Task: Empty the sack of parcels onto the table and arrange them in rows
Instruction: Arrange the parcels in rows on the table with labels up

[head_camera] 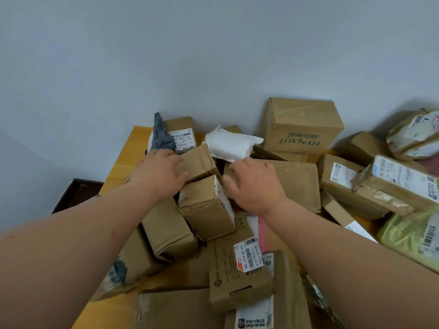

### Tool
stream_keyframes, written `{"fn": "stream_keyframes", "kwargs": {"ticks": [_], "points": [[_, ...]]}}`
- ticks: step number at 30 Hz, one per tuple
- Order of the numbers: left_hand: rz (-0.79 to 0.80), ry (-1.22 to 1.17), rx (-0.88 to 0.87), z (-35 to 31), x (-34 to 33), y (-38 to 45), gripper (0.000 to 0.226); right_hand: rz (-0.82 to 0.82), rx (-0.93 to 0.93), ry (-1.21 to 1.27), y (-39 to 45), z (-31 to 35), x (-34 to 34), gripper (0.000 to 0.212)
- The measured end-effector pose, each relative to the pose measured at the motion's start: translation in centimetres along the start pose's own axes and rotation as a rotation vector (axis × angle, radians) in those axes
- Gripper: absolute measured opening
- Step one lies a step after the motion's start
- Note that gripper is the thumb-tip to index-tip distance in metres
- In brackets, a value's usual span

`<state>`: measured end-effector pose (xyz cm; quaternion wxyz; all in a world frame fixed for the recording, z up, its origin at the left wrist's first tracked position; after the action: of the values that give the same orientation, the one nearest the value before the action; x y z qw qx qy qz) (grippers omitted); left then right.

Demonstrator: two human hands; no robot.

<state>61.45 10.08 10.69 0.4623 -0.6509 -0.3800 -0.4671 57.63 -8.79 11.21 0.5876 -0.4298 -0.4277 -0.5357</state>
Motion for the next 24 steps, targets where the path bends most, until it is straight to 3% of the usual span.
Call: {"fn": "stream_keyframes", "kwargs": {"ticks": [3, 6, 12, 17, 21, 24], "points": [[0.114, 0.027, 0.048, 1.1, -1.1, -0.8, 0.063, 0.065, 0.14, 0.041, -0.7, 3.8, -0.7, 0.055], [0.297, 0.152, 0.046, 2.0, -2.5, -1.9, 0.06, 0.248, 0.087, 0.01, -1.6, 3.6, -3.0, 0.054], [0.223, 0.061, 0.022, 2.0, -2.1, -3.6, 0.06, 0.215, -0.205, 0.006, -2.6, -1.6, -1.4, 0.035], [0.217, 0.041, -0.015, 0.8, -2.6, -5.1, 0.063, 0.128, -0.422, -0.019, -4.3, -6.4, 1.0, 0.034], [0.173, 0.014, -0.044, -1.2, -2.5, -6.5, 0.067, 0.052, -0.353, 0.068, -5.4, -5.0, 2.3, 0.036], [0.168, -0.01, -0.046, -3.1, -2.5, -7.8, 0.066, 0.142, -0.29, 0.108, -6.4, -3.9, 1.2, 0.033]]}}
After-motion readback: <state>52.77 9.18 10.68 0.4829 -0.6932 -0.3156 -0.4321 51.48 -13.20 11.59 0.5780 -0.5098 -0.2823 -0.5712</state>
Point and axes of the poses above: each hand's wrist, its own y-axis towards the middle knuckle, its own x-axis out of the back of the hand, z = x × y, the point moved 9 cm from there along y, towards the middle knuckle, and after that the axes turned 8 degrees about -x, right-handed, at the moved point
